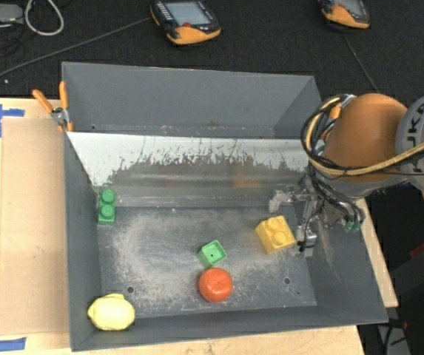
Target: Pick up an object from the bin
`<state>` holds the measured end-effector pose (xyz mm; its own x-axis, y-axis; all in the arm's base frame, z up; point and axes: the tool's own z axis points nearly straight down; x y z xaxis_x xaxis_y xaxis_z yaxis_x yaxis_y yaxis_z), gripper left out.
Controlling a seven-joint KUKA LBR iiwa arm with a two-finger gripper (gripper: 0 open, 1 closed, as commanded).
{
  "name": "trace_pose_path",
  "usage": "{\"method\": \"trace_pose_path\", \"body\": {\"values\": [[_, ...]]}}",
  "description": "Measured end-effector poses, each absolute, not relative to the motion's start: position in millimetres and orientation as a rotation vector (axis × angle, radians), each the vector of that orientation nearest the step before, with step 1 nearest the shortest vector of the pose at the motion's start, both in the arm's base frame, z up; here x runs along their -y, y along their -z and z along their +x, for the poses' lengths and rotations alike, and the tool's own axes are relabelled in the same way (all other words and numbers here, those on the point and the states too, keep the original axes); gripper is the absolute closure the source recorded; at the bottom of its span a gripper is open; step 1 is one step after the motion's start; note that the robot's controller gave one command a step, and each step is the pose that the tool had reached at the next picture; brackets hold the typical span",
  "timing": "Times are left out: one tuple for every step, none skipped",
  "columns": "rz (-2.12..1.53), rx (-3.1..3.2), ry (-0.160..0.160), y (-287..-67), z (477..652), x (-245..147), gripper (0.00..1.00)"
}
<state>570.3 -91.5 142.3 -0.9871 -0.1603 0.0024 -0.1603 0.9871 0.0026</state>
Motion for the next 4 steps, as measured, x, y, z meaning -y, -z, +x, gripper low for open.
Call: {"method": "trace_pose_path", "body": {"values": [[0.606, 3.083, 0.003, -115.7, 565.6, 96.4, 0.0], [0.544, 3.102, 0.001, -206.2, 558.5, 86.1, 1.0], [0.543, 3.102, 0.001, -206.2, 558.5, 86.3, 1.0], [0.823, 3.043, -0.002, -182.6, 538.8, 71.1, 1.0]]}}
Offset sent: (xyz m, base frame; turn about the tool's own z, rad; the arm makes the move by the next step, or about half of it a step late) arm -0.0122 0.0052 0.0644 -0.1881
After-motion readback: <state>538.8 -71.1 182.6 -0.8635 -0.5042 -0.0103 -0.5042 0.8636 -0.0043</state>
